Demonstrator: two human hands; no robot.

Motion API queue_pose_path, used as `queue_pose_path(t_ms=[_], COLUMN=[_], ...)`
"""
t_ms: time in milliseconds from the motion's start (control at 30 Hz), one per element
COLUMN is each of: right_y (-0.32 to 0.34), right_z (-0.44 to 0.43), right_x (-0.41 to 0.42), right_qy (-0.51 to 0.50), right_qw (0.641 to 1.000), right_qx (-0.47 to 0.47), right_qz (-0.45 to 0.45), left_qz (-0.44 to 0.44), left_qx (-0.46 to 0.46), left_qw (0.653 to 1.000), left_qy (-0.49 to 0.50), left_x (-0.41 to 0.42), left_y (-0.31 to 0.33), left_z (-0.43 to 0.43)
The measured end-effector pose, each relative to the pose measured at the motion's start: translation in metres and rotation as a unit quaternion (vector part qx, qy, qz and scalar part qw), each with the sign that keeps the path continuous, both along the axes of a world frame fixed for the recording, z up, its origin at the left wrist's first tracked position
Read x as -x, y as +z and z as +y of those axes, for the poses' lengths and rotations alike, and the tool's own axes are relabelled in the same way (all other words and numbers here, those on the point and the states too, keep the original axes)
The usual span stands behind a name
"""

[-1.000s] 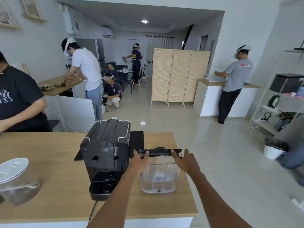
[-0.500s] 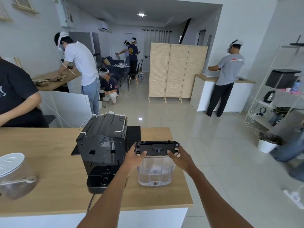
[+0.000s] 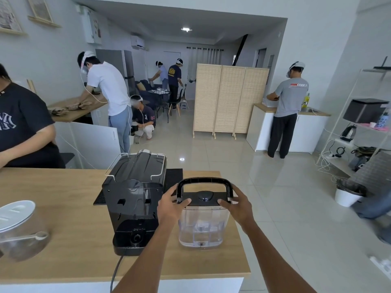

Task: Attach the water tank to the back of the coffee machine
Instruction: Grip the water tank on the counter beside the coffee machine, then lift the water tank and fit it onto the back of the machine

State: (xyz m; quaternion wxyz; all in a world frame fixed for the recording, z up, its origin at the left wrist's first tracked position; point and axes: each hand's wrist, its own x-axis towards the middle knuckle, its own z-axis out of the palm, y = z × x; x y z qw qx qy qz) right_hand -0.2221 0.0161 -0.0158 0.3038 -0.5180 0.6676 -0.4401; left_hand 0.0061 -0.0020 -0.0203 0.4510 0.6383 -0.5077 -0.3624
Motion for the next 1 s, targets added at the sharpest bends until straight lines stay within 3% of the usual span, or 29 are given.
queue_pose_path(t_ms=[200,400,633,867,1000], right_y=[0.007,0.013,0.023,0.017,0.015], right_z=[0.002,0.009,0.009,0.008,0.002], right_x=[-0.002,-0.004,-0.021,-0.021,-0.012], right_qy=[-0.033,-0.036,-0.097,-0.079,-0.038], right_qw=[0.999,0.997,0.993,0.996,0.999], right_qx=[0.036,0.046,0.061,0.049,-0.008], right_qz=[0.009,-0.043,-0.016,-0.005,0.004], left_qz=[-0.067,-0.034,0.007,-0.062,-0.014], left_qx=[0.043,0.061,0.07,0.041,-0.052], left_qw=[0.997,0.998,0.997,0.997,0.995], left_qy=[-0.007,-0.005,0.019,-0.002,-0.079], left_x=[-0.002,-0.001,0.002,0.001,0.002], left_y=[-0.005,-0.004,-0.005,0.003,0.001], left_z=[-0.004,-0.008,-0.004,-0.002,-0.004])
